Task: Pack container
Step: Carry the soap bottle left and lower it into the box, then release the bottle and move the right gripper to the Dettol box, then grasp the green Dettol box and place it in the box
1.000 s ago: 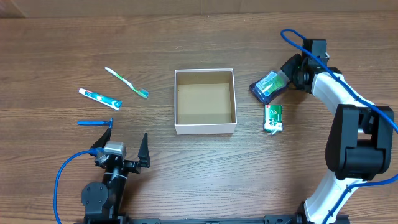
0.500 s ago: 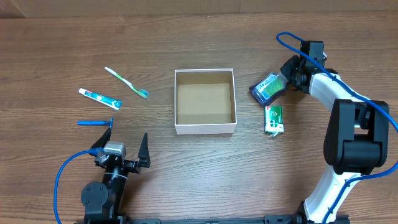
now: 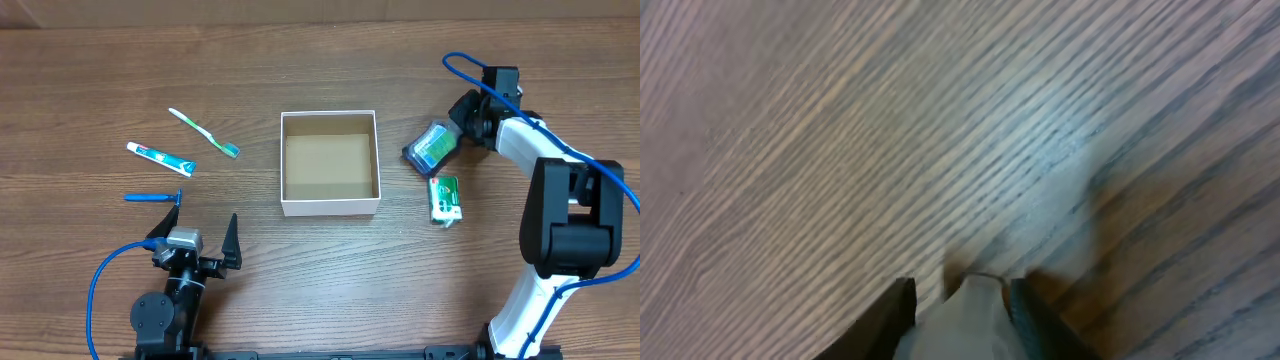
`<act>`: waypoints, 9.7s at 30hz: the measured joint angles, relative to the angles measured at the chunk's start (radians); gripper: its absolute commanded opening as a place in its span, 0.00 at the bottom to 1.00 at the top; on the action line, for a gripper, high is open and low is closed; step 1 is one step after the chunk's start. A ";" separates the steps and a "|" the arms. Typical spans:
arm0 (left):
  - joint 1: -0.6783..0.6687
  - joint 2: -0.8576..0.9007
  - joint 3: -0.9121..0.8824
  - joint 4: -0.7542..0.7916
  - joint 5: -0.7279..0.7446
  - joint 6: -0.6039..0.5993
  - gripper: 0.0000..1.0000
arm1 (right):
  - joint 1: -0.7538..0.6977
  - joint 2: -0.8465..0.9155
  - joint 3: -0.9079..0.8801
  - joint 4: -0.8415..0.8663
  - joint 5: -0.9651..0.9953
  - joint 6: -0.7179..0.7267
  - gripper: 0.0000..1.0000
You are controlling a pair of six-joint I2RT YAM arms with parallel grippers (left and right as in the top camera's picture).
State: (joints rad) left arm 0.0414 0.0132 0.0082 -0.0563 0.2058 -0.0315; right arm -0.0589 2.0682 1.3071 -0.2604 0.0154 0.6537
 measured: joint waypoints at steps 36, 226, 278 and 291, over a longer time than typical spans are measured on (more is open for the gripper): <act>0.000 0.000 0.000 0.000 0.000 0.000 1.00 | 0.005 -0.085 0.469 -0.492 -0.171 -0.336 0.04; 0.000 0.000 0.000 0.000 0.000 0.000 1.00 | 0.145 -0.006 0.127 -0.788 -0.214 -0.492 0.41; 0.000 0.000 0.000 0.000 0.000 0.000 1.00 | 0.449 0.022 0.450 -0.738 -0.367 -0.524 0.64; 0.000 0.000 0.000 0.000 0.000 0.000 1.00 | 0.451 0.022 0.451 -0.722 -0.352 -0.520 0.76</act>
State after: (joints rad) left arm 0.0414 0.0132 0.0082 -0.0563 0.2058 -0.0315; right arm 0.3923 2.0903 1.7576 -0.9821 -0.3370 0.1337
